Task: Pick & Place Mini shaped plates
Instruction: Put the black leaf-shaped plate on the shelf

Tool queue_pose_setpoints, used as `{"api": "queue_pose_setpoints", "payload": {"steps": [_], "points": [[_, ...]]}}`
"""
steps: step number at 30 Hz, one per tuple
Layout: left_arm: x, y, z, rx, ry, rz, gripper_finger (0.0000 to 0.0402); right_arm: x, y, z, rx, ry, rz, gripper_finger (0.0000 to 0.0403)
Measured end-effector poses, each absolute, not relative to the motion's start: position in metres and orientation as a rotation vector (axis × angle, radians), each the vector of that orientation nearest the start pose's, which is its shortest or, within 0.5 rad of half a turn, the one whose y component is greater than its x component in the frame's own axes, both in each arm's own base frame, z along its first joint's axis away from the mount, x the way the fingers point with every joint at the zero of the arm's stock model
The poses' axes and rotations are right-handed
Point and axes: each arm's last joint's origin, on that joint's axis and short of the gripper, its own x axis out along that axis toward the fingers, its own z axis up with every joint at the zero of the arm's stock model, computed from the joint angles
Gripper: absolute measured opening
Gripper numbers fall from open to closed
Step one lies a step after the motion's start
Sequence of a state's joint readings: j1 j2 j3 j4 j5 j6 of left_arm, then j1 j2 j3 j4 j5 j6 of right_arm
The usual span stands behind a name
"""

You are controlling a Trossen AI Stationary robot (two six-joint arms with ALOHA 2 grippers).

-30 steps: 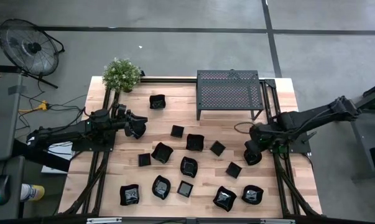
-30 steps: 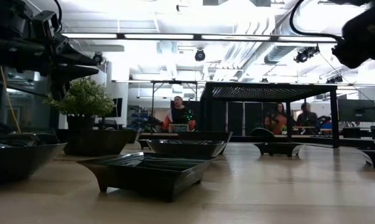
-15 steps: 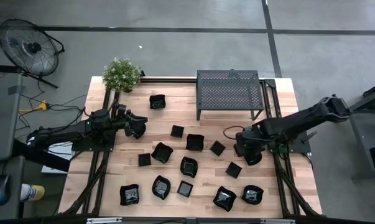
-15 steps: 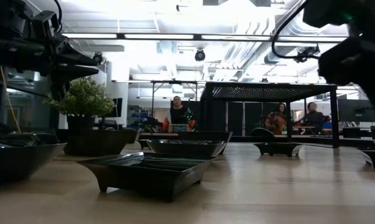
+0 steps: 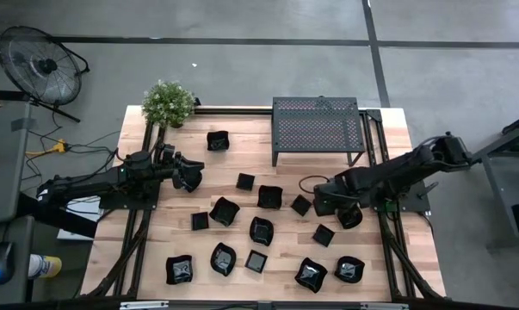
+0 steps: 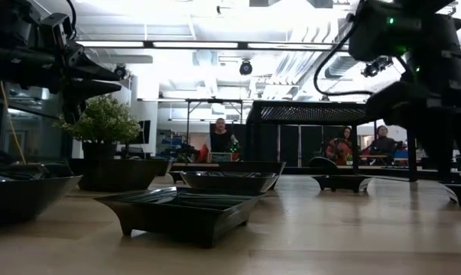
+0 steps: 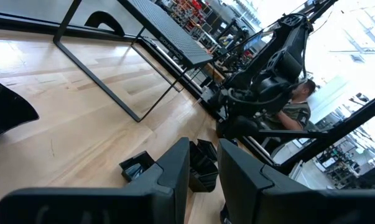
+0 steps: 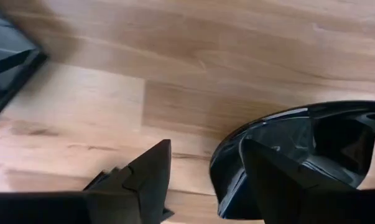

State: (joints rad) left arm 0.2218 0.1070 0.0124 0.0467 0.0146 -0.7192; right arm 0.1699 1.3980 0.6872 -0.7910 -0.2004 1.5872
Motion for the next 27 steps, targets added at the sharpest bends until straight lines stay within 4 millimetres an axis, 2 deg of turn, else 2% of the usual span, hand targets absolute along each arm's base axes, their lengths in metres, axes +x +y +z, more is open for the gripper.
{"api": "queue_pose_setpoints", "payload": {"steps": [11,27], "points": [[0.1012,0.0224,0.1636,-0.722,-0.029,0.215,0.0081,0.2016,0.0448,0.1486,1.271,1.389,-1.027,0.0183],[0.1012,0.0224,0.1636,-0.722,-0.029,0.216,0.0081,0.1982,0.0505,0.1487,1.275,1.430,-1.036,0.0129]]}}
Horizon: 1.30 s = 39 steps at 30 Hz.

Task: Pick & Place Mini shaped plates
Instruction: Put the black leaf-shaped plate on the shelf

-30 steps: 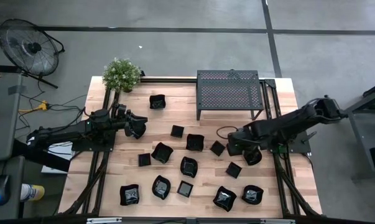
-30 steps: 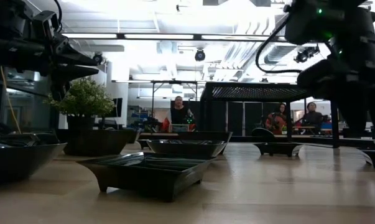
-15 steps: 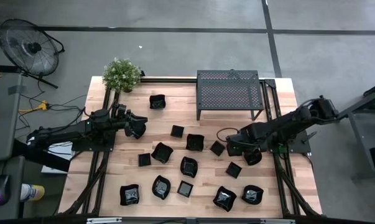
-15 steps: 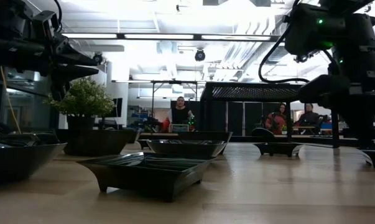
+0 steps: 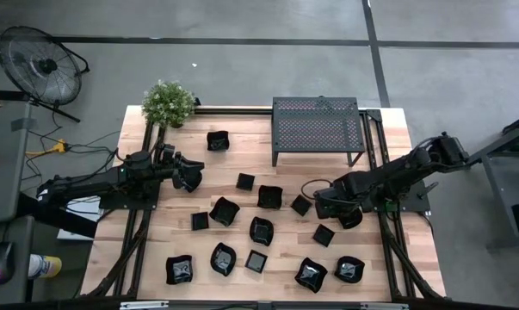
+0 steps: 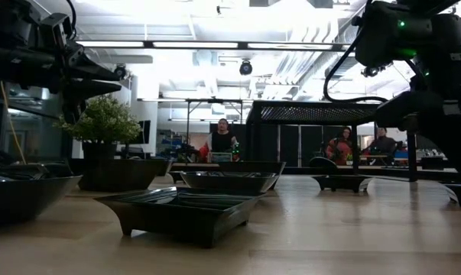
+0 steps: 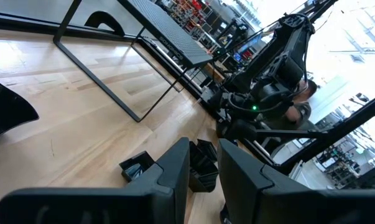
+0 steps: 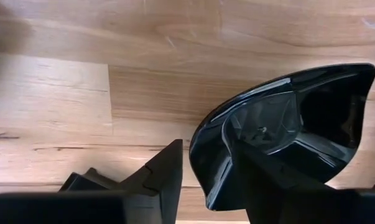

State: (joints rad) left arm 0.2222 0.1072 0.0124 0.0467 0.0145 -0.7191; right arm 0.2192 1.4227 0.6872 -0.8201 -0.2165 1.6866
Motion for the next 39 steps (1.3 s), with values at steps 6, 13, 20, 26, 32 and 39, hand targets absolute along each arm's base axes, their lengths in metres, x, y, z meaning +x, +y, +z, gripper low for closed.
{"api": "queue_pose_setpoints", "payload": {"steps": [6,13,20,26,32,39], "points": [[0.1012,0.0224,0.1636,-0.722,-0.029,0.216,0.0081,0.1995,0.0508,0.1487,1.273,1.426,-1.014,0.0103],[0.1012,0.0224,0.1636,-0.722,-0.029,0.216,0.0081,0.1997,0.0510,0.1488,1.268,1.434,-0.997,0.0065],[0.1012,0.0224,0.1637,-0.722,-0.029,0.215,0.0081,0.1997,0.0512,0.1489,1.269,1.439,-0.991,0.0035],[0.1012,0.0224,0.1637,-0.722,-0.029,0.216,0.0081,0.1989,0.0512,0.1460,1.268,1.442,-0.971,0.0032],[0.1012,0.0224,0.1636,-0.722,-0.029,0.215,0.0081,0.1985,0.0508,0.1456,1.265,1.435,-0.982,0.0041],[0.1012,0.0224,0.1636,-0.722,-0.029,0.216,0.0081,0.1984,0.0509,0.1463,1.266,1.443,-0.976,0.0080]]}}
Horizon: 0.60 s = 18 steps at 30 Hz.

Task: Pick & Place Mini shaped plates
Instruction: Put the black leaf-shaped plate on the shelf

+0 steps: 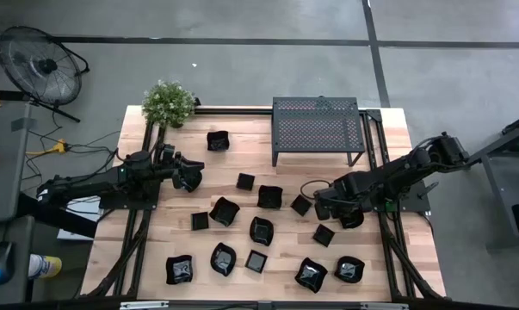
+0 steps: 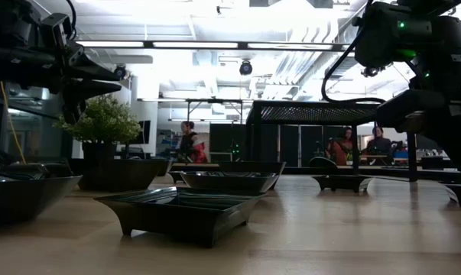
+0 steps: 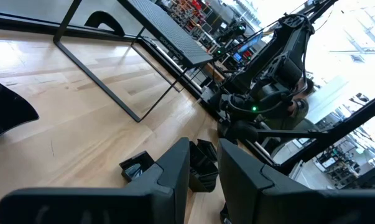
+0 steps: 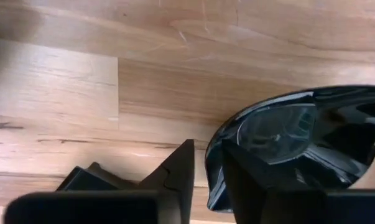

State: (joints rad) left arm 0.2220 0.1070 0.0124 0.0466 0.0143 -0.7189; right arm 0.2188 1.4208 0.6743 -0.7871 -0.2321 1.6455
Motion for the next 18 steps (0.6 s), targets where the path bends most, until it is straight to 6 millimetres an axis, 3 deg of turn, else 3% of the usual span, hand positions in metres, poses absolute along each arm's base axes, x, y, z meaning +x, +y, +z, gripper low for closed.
{"api": "queue_pose_setpoints", "payload": {"steps": [8,18], "points": [[0.1012,0.0224,0.1636,-0.722,-0.029,0.216,0.0081,0.1954,0.0499,0.1462,1.258,1.446,-1.026,0.0130],[0.1012,0.0224,0.1636,-0.722,-0.029,0.216,0.0081,0.1981,0.0510,0.1390,1.219,1.472,-1.013,0.0133]]}}
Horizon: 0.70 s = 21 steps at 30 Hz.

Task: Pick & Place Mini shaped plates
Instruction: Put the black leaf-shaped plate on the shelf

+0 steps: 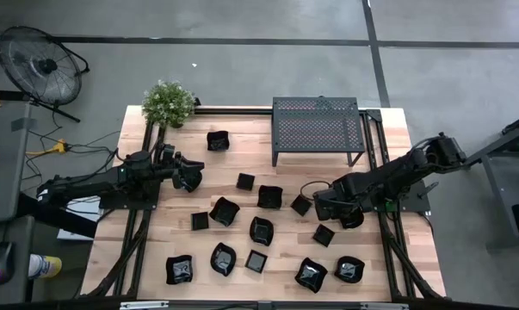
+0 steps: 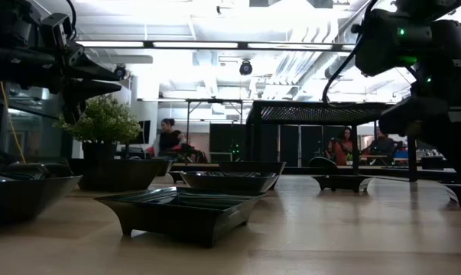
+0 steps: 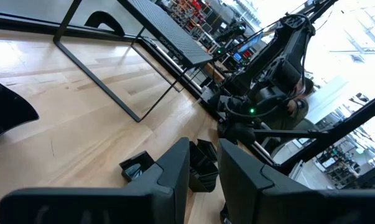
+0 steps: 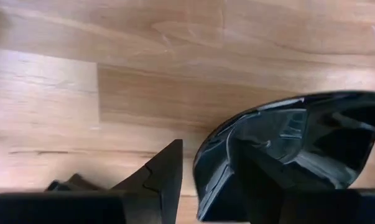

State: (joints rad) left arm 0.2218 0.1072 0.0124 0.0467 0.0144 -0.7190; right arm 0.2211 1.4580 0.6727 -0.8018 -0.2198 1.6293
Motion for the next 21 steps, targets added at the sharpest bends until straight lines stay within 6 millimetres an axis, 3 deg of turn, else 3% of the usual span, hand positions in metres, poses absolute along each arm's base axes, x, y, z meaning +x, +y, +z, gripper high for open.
{"api": "queue_pose_setpoints", "payload": {"steps": [21], "points": [[0.1012,0.0224,0.1636,-0.722,-0.029,0.216,0.0081,0.1955,0.0512,0.1403,1.224,1.490,-1.029,0.0120]]}}
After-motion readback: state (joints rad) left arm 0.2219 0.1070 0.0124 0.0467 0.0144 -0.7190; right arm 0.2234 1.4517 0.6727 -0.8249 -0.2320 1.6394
